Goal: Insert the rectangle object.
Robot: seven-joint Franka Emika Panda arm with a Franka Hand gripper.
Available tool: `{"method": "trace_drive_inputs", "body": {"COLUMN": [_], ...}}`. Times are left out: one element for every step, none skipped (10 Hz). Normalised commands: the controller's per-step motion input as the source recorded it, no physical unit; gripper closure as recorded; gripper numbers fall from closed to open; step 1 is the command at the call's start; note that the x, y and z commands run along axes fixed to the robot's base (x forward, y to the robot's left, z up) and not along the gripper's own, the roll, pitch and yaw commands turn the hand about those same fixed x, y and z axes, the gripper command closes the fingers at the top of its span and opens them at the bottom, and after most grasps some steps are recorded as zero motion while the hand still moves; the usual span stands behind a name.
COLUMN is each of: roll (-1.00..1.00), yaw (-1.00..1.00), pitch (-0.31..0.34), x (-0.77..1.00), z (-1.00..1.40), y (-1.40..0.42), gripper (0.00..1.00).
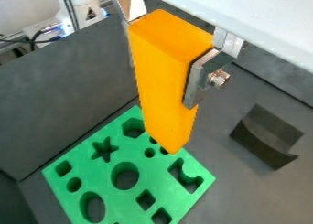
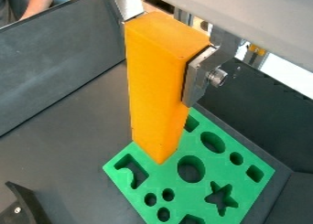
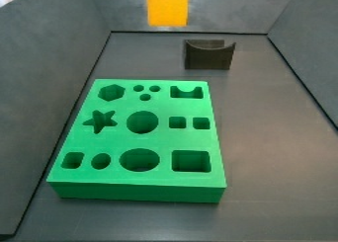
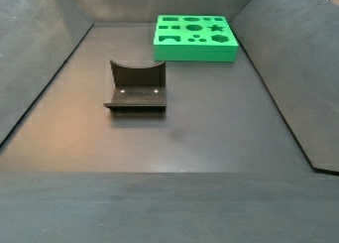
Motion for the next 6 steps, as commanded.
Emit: {"method": "trace_drive_inputs", "body": {"roll": [0.00,0.00,0.00,0.00,0.00,0.00], "yaw": [0.22,0.22,0.22,0.16,0.03,0.00], "pitch": [-0.023,-0.021,-0.024,-0.053,-0.090,-0.143], "x": [0.29,0.29,0.30,0.24,0.13,0.00], "z": [-1.00,-1.00,-1.00,-1.00,-1.00,-0.97], "y": [-0.71,-0.71,-0.71,-0.71,-0.65,-0.55], "gripper": [1.00,1.00,1.00,1.00,1.00,1.00]}}
